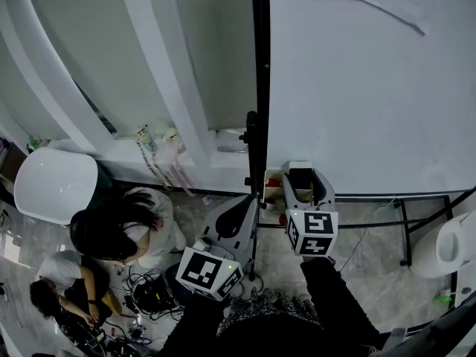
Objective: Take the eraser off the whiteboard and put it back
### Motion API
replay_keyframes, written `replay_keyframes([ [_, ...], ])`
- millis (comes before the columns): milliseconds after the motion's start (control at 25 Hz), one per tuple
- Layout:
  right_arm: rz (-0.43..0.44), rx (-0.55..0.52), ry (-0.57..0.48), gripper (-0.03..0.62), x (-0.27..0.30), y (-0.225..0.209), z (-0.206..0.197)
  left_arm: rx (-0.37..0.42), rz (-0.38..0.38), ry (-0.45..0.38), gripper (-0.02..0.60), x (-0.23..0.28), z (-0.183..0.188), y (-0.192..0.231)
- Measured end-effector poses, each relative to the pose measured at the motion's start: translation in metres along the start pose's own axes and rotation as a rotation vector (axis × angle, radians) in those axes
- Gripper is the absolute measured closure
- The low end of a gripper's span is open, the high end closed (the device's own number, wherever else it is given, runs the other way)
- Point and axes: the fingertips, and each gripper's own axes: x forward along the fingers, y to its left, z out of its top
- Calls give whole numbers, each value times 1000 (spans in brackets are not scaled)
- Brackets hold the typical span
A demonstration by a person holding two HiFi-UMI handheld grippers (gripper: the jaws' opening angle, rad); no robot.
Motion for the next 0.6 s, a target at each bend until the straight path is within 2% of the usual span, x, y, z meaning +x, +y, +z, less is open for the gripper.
replay_keyframes([
  [240, 49, 17, 8, 344, -3, 3, 1, 3, -11, -1, 580, 3, 2, -7],
  [600, 76, -29, -15, 341, -21, -2, 14, 7, -24, -3, 580, 9, 3, -21],
])
